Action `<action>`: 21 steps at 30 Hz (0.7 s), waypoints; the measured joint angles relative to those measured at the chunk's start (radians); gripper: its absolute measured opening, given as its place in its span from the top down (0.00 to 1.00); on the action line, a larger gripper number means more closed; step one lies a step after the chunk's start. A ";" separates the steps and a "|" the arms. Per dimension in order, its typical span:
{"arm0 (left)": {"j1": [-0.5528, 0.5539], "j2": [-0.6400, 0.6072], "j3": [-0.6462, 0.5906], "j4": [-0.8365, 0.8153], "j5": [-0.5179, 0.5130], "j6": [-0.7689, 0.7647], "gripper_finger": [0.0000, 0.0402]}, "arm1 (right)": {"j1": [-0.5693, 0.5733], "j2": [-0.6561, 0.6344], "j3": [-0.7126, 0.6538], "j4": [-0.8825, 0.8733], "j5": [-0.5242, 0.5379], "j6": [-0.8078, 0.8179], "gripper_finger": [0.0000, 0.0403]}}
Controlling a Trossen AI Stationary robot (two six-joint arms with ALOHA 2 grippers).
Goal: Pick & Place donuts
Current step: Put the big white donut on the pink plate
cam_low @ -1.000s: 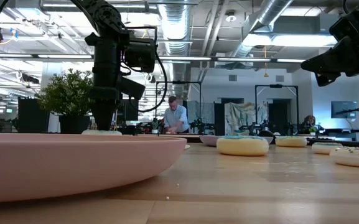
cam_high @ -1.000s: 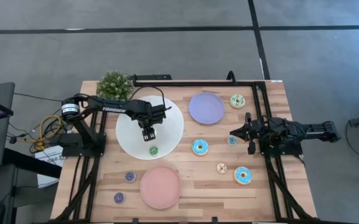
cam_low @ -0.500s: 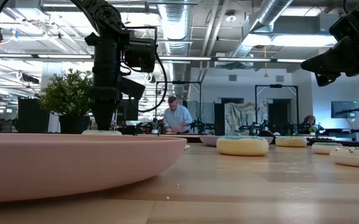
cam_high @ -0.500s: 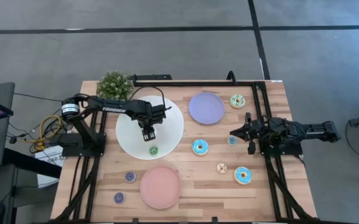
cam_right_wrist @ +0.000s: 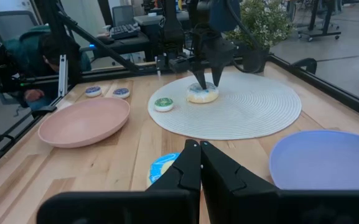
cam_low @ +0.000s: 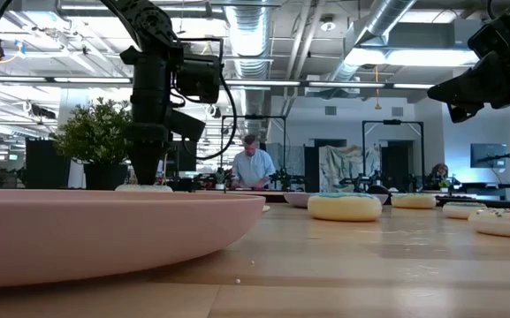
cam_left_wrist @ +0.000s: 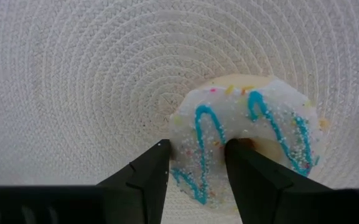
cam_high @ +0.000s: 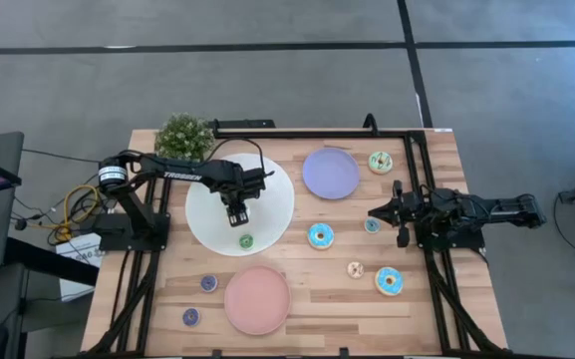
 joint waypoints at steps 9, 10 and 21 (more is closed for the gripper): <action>0.000 0.000 0.000 -0.023 0.003 -0.057 0.64 | 0.000 0.000 0.000 0.000 0.000 0.000 1.00; 0.000 0.000 0.000 -0.024 0.003 -0.066 0.64 | 0.000 0.000 0.000 0.000 0.000 0.000 1.00; -0.001 -0.005 0.051 -0.129 0.005 -0.166 0.64 | 0.000 0.000 0.000 0.000 0.000 0.000 1.00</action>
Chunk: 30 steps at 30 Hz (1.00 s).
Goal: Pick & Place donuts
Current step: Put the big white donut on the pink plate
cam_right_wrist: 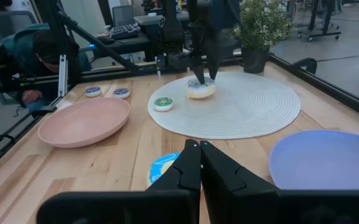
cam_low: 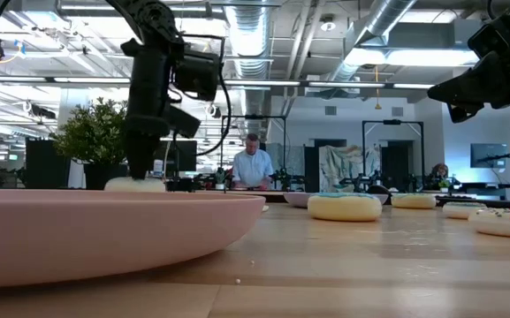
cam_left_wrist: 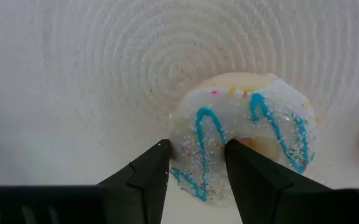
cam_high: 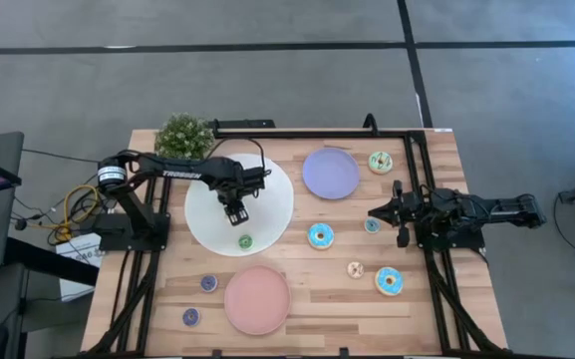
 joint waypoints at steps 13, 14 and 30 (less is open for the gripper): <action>-0.132 0.000 0.182 -0.120 0.054 -0.179 0.64 | 0.000 0.000 0.000 0.000 0.000 0.000 1.00; -0.156 0.000 0.196 -0.128 0.052 -0.201 0.64 | 0.000 0.000 0.000 0.000 0.000 0.000 1.00; -0.603 0.004 0.284 -0.099 0.073 -0.767 0.64 | 0.000 0.000 0.000 0.000 0.000 0.000 1.00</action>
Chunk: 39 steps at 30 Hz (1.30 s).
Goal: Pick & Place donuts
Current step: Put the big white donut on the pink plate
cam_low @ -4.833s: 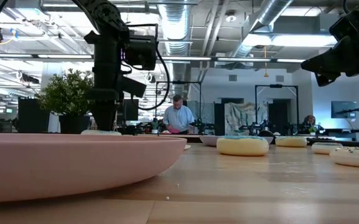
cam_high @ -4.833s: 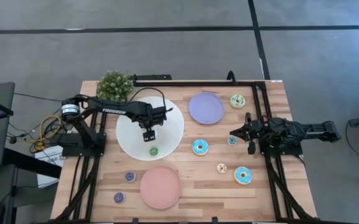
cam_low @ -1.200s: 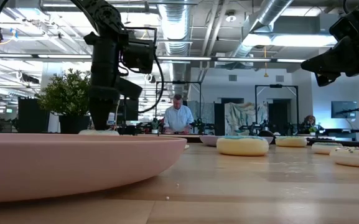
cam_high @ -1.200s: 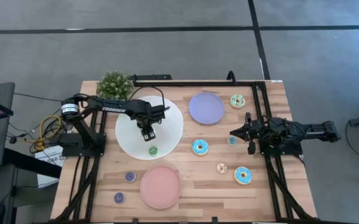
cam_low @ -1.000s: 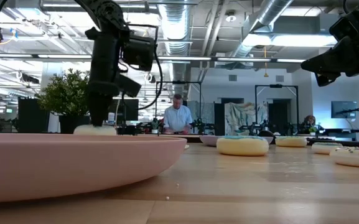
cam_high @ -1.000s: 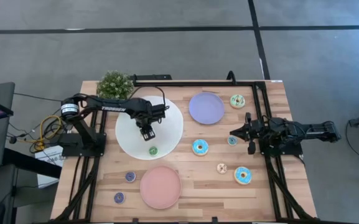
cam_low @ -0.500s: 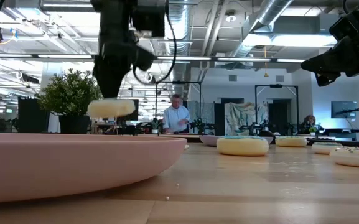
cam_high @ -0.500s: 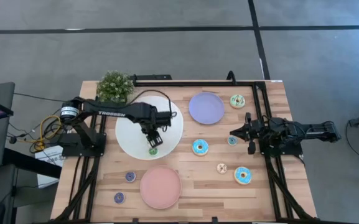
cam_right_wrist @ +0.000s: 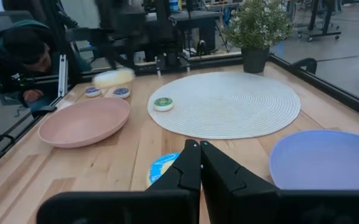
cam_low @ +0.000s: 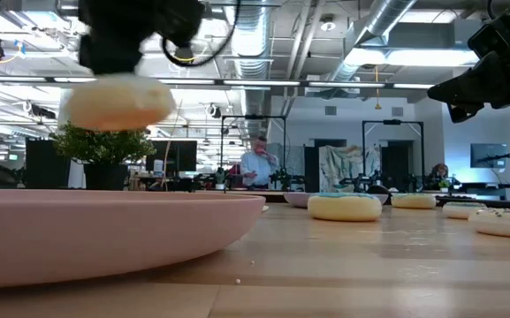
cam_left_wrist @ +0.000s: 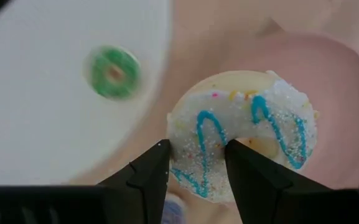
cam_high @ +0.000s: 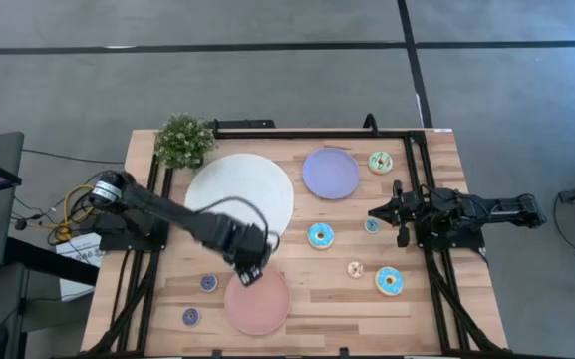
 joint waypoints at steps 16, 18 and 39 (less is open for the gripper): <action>-0.225 0.038 -0.042 0.141 -0.066 -0.361 0.64 | 0.000 0.000 0.000 0.000 0.000 0.000 1.00; -0.227 0.066 -0.043 0.146 -0.037 -0.362 0.64 | 0.000 0.000 0.000 -0.001 0.000 0.000 1.00; -0.220 0.166 -0.043 0.169 0.041 -0.363 0.64 | 0.000 0.000 0.000 0.000 0.000 0.000 1.00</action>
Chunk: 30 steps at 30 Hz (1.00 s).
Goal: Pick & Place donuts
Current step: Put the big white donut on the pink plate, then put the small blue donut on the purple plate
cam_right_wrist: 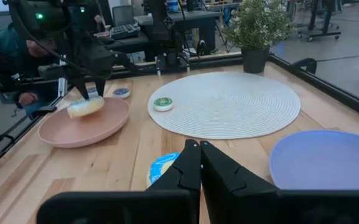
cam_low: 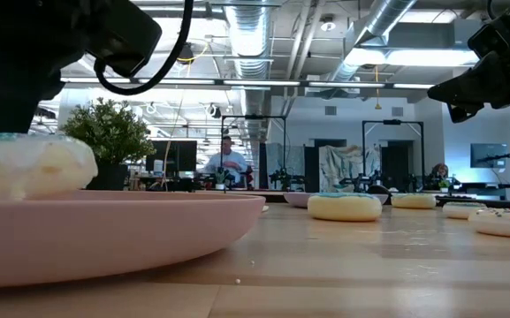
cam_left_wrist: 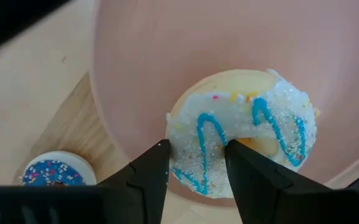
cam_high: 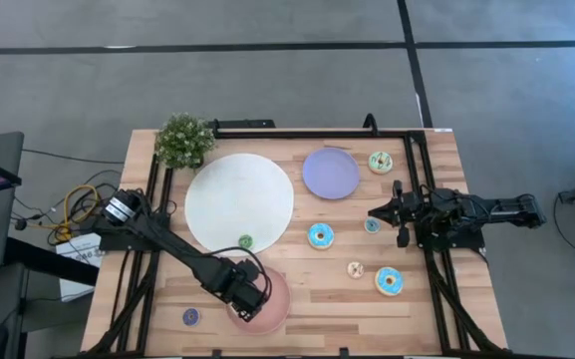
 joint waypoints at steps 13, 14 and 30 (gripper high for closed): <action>0.000 0.000 0.000 0.000 0.019 0.000 0.63 | 0.000 0.000 0.000 0.000 0.000 0.000 1.00; 0.000 0.000 0.000 0.000 0.019 0.000 0.62 | 0.000 0.000 0.000 0.000 0.000 0.000 1.00; 0.008 0.000 0.000 0.000 0.021 0.008 0.52 | 0.000 0.000 0.000 0.000 0.000 0.000 1.00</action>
